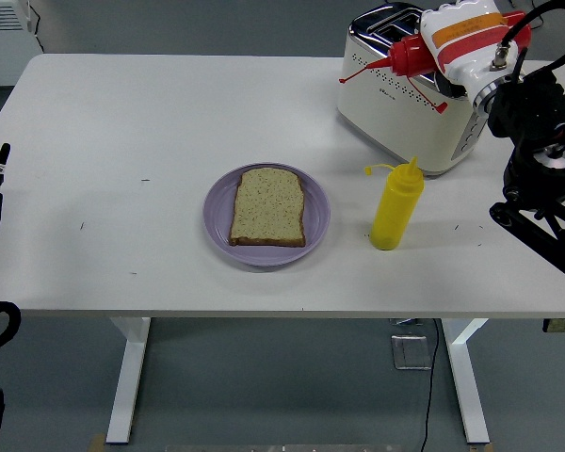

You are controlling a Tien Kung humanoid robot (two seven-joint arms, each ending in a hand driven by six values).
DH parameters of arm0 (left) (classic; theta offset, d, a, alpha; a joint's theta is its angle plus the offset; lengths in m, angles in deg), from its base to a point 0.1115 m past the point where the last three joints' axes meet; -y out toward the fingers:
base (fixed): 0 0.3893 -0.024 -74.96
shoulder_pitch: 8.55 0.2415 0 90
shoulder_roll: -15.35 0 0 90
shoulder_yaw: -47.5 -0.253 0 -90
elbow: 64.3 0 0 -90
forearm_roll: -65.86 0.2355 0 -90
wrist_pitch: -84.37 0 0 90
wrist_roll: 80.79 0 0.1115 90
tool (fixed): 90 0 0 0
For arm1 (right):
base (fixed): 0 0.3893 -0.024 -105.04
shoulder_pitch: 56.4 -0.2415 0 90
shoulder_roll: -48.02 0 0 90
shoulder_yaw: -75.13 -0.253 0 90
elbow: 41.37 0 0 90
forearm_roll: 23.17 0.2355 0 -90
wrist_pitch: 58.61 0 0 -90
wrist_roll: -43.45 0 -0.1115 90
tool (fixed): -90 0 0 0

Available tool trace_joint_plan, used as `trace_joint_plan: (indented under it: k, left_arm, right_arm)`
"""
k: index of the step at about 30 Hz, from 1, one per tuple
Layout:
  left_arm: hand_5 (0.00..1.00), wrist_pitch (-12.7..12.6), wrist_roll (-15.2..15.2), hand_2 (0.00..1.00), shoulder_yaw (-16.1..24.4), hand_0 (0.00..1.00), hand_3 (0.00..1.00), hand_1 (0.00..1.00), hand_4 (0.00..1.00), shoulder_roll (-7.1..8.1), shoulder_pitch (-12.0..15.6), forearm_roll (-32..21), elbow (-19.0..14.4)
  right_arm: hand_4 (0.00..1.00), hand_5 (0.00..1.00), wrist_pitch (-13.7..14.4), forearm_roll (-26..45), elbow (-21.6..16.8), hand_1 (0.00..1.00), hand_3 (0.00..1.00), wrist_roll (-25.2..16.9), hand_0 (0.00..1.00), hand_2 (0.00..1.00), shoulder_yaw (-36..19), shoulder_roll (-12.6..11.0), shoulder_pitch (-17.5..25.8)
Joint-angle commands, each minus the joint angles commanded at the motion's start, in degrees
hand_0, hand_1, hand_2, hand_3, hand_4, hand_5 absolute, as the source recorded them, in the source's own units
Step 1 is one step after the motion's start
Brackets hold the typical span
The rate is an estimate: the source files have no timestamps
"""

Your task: Pick up the cup,pour liquid into bread,place the cup on the desk

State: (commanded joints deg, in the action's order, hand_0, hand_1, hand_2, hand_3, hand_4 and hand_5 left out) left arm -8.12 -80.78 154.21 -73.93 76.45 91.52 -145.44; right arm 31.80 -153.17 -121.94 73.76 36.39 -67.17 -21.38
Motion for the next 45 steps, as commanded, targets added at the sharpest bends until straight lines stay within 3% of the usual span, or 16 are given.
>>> trace_joint_plan:
  k: [7,12,23,28,35,40,45]
  left_arm:
    - [0.995,0.0,0.0,0.743,-0.4,0.786,0.702,0.743,0.513,0.01,0.2,0.0,0.1]
    - [0.995,0.0,0.0,0.742,-0.4,0.785,0.702,0.743,0.514,-0.09,0.1,0.0,0.1]
    - [0.994,0.0,0.0,0.740,-0.3,0.785,0.702,0.742,0.514,0.00,0.3,0.0,0.1]
    - [0.995,0.1,0.0,0.741,-0.3,0.784,0.702,0.742,0.515,-0.06,0.0,0.0,0.0]
    - [0.997,0.0,0.0,0.741,0.1,0.784,0.702,0.742,0.516,-0.03,0.1,0.0,0.0]
    - [0.997,0.0,0.0,0.742,0.0,0.784,0.702,0.741,0.516,-0.08,0.1,0.0,0.1]
    - [0.997,0.0,0.0,0.742,-0.1,0.784,0.702,0.741,0.516,-0.05,0.0,0.0,0.1]
  right_arm:
    - [0.437,0.078,2.3,0.0,-2.7,0.231,0.371,-1.0,0.190,0.330,-2.4,-0.1,0.3]
    - [0.423,0.073,2.0,0.0,-1.2,0.225,0.368,-1.8,0.195,0.327,4.7,1.4,1.0]
    - [0.415,0.038,5.9,0.0,-3.2,0.225,0.366,-2.0,0.193,0.324,-1.7,1.1,0.2]
    - [0.380,0.009,2.8,0.0,0.6,0.230,0.376,-3.5,0.222,0.329,5.0,1.9,0.2]
    - [0.375,0.005,4.1,0.0,-0.6,0.230,0.374,-3.7,0.222,0.326,2.4,1.6,0.0]
    - [0.400,0.002,7.3,0.0,-2.9,0.223,0.374,-3.8,0.217,0.324,-3.0,1.5,1.1]
    - [0.400,0.002,16.7,5.4,-7.0,0.223,0.374,-6.1,0.217,0.324,-9.7,2.1,4.5]
